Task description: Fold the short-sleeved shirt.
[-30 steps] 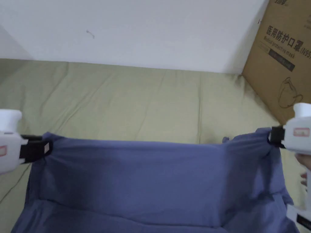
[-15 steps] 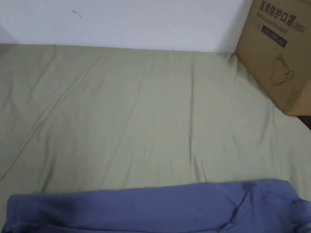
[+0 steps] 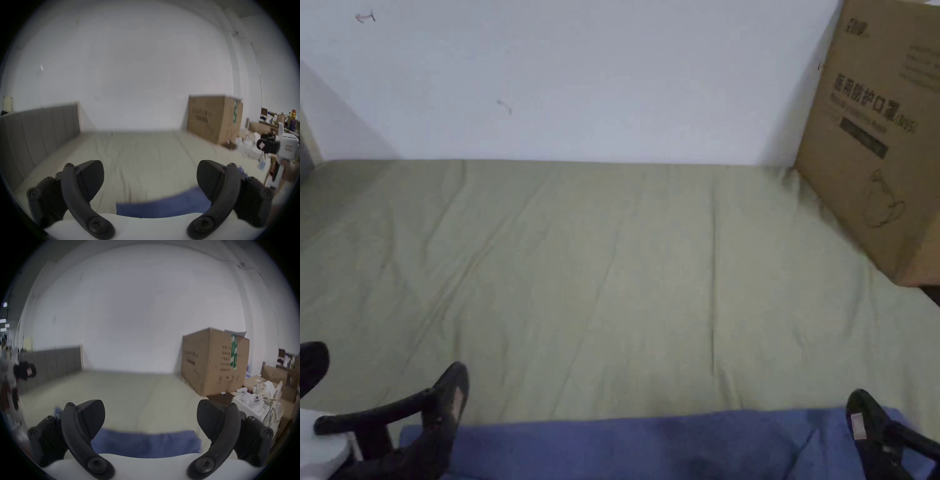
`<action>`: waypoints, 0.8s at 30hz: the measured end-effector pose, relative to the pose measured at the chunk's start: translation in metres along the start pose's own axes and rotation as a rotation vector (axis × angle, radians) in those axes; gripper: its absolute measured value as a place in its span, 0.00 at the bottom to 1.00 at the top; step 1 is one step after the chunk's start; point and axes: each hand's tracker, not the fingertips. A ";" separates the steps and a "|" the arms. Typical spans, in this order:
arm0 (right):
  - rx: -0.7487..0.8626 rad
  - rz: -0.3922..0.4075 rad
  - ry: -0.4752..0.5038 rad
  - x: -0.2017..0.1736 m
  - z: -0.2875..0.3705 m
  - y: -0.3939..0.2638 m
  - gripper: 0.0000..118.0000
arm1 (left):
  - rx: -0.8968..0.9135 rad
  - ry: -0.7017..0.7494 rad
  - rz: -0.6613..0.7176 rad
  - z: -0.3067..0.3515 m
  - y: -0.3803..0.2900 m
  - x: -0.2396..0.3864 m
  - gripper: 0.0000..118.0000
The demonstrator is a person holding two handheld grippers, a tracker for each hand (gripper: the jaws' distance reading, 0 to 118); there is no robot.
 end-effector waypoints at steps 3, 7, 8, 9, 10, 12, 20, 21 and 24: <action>0.154 -0.067 -0.051 -0.027 0.014 0.010 0.75 | 0.153 0.045 -0.013 0.019 0.019 0.036 0.64; 0.259 -0.051 -0.093 -0.039 0.026 0.020 0.00 | 0.196 0.135 -0.071 0.038 0.023 0.058 0.00; 0.229 -0.044 -0.075 -0.040 0.026 0.023 0.00 | 0.184 0.104 -0.057 0.040 0.022 0.055 0.00; 0.223 -0.030 -0.089 -0.043 0.026 0.025 0.00 | 0.181 0.101 -0.056 0.042 0.023 0.056 0.00; 0.228 -0.019 -0.098 -0.045 0.029 0.025 0.00 | 0.175 0.114 -0.058 0.044 0.022 0.057 0.00; 0.254 -0.021 -0.101 -0.046 0.035 0.024 0.00 | 0.177 0.131 -0.044 0.045 0.021 0.052 0.00; 0.169 -0.063 -0.021 -0.049 0.033 0.029 0.00 | 0.019 0.006 0.190 0.041 0.028 -0.005 0.00; 0.146 -0.059 -0.001 -0.047 0.033 0.028 0.00 | -0.072 -0.070 0.268 0.032 0.024 -0.030 0.01; 0.065 -0.037 -0.016 -0.048 0.036 0.020 0.00 | -0.327 -0.224 0.589 0.004 -0.005 -0.104 0.01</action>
